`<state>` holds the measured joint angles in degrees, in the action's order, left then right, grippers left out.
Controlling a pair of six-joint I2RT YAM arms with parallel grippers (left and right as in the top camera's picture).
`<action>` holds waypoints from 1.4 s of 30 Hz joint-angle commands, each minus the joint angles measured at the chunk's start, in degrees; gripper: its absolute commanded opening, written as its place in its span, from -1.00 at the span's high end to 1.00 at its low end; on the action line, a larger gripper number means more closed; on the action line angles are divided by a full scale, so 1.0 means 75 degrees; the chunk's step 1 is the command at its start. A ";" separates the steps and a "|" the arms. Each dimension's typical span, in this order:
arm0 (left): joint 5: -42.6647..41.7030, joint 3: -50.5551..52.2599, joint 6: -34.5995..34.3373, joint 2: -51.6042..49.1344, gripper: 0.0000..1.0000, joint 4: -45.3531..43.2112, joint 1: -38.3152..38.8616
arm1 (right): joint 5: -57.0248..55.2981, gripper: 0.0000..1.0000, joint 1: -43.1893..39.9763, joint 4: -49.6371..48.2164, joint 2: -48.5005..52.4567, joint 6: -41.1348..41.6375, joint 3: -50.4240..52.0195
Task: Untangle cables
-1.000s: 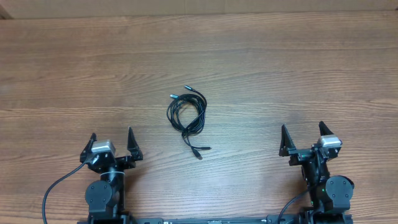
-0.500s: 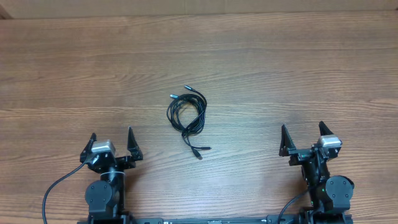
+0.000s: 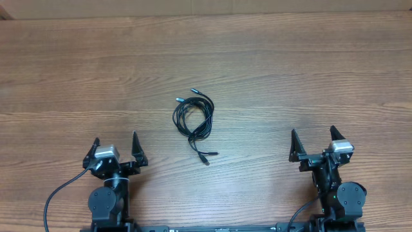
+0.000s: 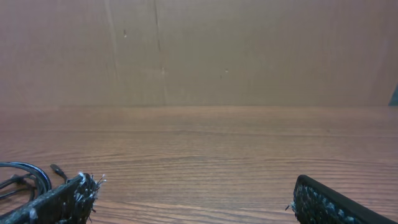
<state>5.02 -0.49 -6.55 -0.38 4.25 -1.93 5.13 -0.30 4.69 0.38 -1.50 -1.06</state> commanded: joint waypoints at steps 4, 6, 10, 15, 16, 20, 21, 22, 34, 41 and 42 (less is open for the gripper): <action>0.0143 0.0029 -0.0099 0.0003 -1.00 -0.0029 -0.0047 | 0.0003 -1.00 -0.0026 -0.0032 -0.0029 0.0029 0.0079; 0.0131 0.0029 -0.0099 0.0003 -0.99 -0.0029 -0.0047 | 0.0003 -0.99 -0.0026 -0.0032 -0.0029 0.0029 0.0079; 0.0131 0.0029 -0.0102 0.0003 -0.99 -0.0029 -0.0047 | 0.0003 -1.00 -0.0026 -0.0032 -0.0029 0.0029 0.0079; 0.0204 0.0029 -0.0099 0.0003 -0.99 -0.0047 -0.0047 | 0.0003 -1.00 -0.0026 -0.0032 -0.0029 0.0029 0.0079; 0.0201 0.0029 -0.0099 0.0003 -0.99 -0.0047 -0.0047 | 0.0003 -1.00 -0.0026 -0.0032 -0.0029 0.0029 0.0079; 0.0184 0.0029 -0.0102 0.0003 -1.00 -0.0044 -0.0047 | 0.0003 -1.00 -0.0026 -0.0032 -0.0029 0.0029 0.0079; 0.0184 0.0029 -0.0102 0.0003 -1.00 -0.0047 -0.0047 | 0.0006 -1.00 -0.0026 -0.0035 -0.0029 0.0029 0.0079; 0.0184 0.0029 -0.0102 0.0003 -1.00 -0.0052 -0.0047 | 0.0003 -1.00 -0.0026 -0.0035 -0.0029 0.0029 0.0079; -0.0198 -0.0020 -0.0102 0.0003 -0.99 0.0087 -0.0047 | 0.0006 -1.00 -0.0026 -0.0032 -0.0029 0.0029 0.0079; -0.0475 -0.0495 -0.0102 0.0003 -1.00 0.1026 -0.0047 | 0.0003 -1.00 -0.0026 -0.0032 -0.0029 0.0029 0.0079; -0.0475 -0.0618 -0.0099 0.0003 -1.00 0.1218 -0.0047 | 0.0006 -1.00 -0.0026 -0.0032 -0.0029 0.0029 0.0079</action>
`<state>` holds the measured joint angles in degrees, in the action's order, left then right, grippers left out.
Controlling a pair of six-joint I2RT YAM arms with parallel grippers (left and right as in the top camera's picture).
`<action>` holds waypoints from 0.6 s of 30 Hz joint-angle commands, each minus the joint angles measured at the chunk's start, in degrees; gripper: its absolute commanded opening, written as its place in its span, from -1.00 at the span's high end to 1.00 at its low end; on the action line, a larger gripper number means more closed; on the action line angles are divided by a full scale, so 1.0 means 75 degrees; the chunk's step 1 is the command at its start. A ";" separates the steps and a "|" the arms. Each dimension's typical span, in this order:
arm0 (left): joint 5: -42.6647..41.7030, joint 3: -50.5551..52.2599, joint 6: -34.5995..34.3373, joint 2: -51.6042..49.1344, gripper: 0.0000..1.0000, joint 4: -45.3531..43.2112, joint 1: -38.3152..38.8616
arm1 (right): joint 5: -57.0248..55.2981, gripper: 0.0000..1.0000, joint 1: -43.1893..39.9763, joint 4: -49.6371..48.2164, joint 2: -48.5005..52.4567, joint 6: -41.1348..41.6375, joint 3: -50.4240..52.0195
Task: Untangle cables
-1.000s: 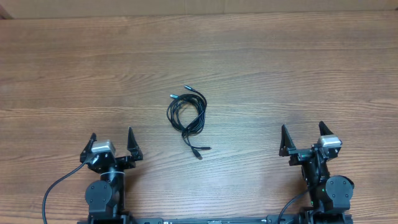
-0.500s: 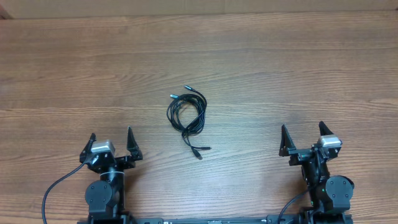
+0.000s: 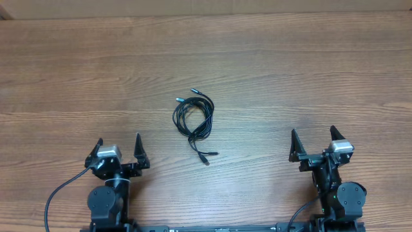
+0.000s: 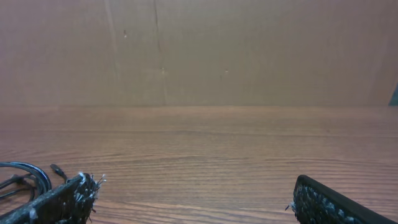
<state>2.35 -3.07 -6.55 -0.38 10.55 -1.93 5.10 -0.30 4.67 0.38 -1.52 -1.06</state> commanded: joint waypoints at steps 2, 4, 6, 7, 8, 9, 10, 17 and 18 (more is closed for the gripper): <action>-0.0114 -0.0525 -0.0099 0.0003 -1.00 0.0740 -0.0047 | 0.0009 -1.00 -0.0026 -0.0029 -0.0029 0.0032 0.0079; -0.0114 -0.0790 -0.0099 0.0003 -0.99 0.1035 -0.0047 | 0.0006 -1.00 -0.0026 -0.0029 -0.0029 0.0032 0.0079; -0.0114 -0.1000 -0.0099 0.0000 -0.99 0.1204 -0.0047 | 0.0006 -1.00 -0.0026 -0.0029 -0.0029 0.0032 0.0079; -0.0117 -0.1075 -0.0099 0.0000 -1.00 0.1253 -0.0047 | 0.0009 -1.00 -0.0026 -0.0029 -0.0029 0.0032 0.0079; -0.0117 -0.1154 -0.0099 -0.0006 -1.00 0.1285 -0.0047 | 0.0009 -1.00 -0.0026 -0.0029 -0.0029 0.0032 0.0079; -0.0117 -0.1215 -0.0099 -0.0029 -1.00 0.1317 -0.0047 | 0.0006 -1.00 -0.0026 -0.0029 -0.0029 0.0032 0.0079; -0.0119 -0.1285 -0.0102 -0.0087 -1.00 0.1361 -0.0047 | 0.0009 -1.00 -0.0026 -0.0032 -0.0029 0.0032 0.0079; -0.0119 -0.2075 -0.0099 -0.1381 -1.00 0.1950 -0.0047 | 0.0006 -1.00 -0.0026 -0.0029 -0.0029 0.0032 0.0079; -0.0122 -0.2259 -0.0096 -0.1705 -1.00 0.2031 -0.0047 | 0.0006 -1.00 -0.0026 -0.0029 -0.0029 0.0032 0.0079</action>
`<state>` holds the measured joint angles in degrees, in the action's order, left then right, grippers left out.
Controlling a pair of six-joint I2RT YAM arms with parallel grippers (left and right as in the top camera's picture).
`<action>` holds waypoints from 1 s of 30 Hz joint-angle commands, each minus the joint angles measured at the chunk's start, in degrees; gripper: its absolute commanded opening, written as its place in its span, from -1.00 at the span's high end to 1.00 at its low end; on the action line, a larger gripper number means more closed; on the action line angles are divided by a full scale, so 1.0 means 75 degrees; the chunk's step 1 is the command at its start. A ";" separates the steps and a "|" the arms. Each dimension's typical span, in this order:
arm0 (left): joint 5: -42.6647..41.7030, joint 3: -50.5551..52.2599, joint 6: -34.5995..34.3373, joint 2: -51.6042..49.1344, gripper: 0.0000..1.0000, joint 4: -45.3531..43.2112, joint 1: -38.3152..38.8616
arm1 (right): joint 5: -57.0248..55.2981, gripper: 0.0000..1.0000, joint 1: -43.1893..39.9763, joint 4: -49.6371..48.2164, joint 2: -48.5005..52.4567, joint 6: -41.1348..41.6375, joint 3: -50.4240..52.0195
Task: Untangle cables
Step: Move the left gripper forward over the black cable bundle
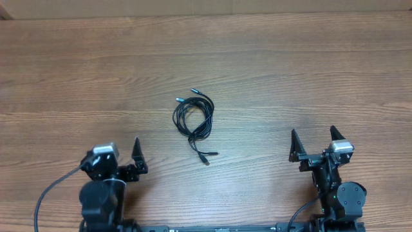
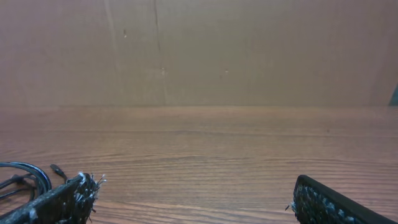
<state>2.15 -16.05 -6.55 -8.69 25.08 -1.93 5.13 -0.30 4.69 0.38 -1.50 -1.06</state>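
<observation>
A bundle of thin black cables (image 1: 193, 119) lies coiled and crossed in the middle of the wooden table (image 1: 290, 71). Its plug ends stick out at the far side (image 1: 183, 98) and the near side (image 1: 206, 156). My left gripper (image 1: 117, 147) sits near the front edge, left of the bundle, open and empty; only its right finger (image 1: 136, 149) shows clearly. My right gripper (image 1: 313, 133) is at the front right, open and empty, well apart from the cables. In the right wrist view the gripper (image 2: 196, 186) spans bare wood, with the cables (image 2: 25, 174) at the far left.
A brown cardboard wall (image 2: 199, 50) stands along the table's far edge. Each arm's own black lead (image 1: 48, 193) trails off the front edge. Bare wood surrounds the bundle on every side.
My left arm has turned a little to the left, so its wrist camera now covers its left finger from above. The right arm and the cables have not moved.
Both grippers stood open at the front edge, the cable bundle lying untouched in the middle. The left gripper then sat slightly further right. Now the left arm has swung a little leftward; the bundle and right arm are unchanged.
</observation>
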 commanded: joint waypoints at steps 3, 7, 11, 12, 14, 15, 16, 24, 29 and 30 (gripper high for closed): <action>-0.0099 -0.1122 -0.0029 -0.1606 -1.00 0.0239 -0.0047 | 0.0006 -1.00 -0.0026 -0.0032 -0.0029 0.0029 0.0079; -0.0099 -0.2049 0.0146 -0.2970 -0.99 0.0542 -0.0047 | 0.0003 -1.00 -0.0026 -0.0035 -0.0029 0.0029 0.0079; -0.0175 -0.3089 0.0321 -0.4232 -0.99 0.1070 -0.0047 | 0.0003 -1.00 -0.0026 -0.0032 -0.0029 0.0029 0.0079; -0.0274 -0.3316 0.0402 -0.4476 -0.99 0.1195 -0.0047 | 0.0003 -1.00 -0.0026 -0.0032 -0.0029 0.0029 0.0079; -0.0472 -0.3777 0.0568 -0.4963 -0.99 0.1431 -0.0047 | 0.0006 -1.00 -0.0026 -0.0032 -0.0029 0.0029 0.0079; -0.0571 -0.4004 0.0644 -0.5193 -1.00 0.1536 -0.0044 | 0.0006 -1.00 -0.0026 -0.0032 -0.0029 0.0029 0.0079; -0.0688 -0.4217 0.0714 -0.5400 -0.99 0.1635 -0.0044 | 0.0003 -1.00 -0.0026 -0.0032 -0.0029 0.0026 0.0079; -0.1032 -0.5581 0.1154 -0.6572 -0.99 0.2611 -0.0041 | 0.0003 -1.00 -0.0026 -0.0032 -0.0029 0.0029 0.0079; -0.1046 -0.6271 0.1285 -0.7204 -1.00 0.3314 -0.0038 | 0.0006 -1.00 -0.0026 -0.0032 -0.0029 0.0029 0.0079; -0.1099 -0.6397 0.1352 -0.7326 -0.99 0.3445 -0.0035 | 0.0003 -1.00 -0.0026 -0.0032 -0.0029 0.0029 0.0079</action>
<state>-4.51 -60.75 1.28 -61.76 49.78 -1.93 5.10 -0.34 4.69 0.38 -1.52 -1.06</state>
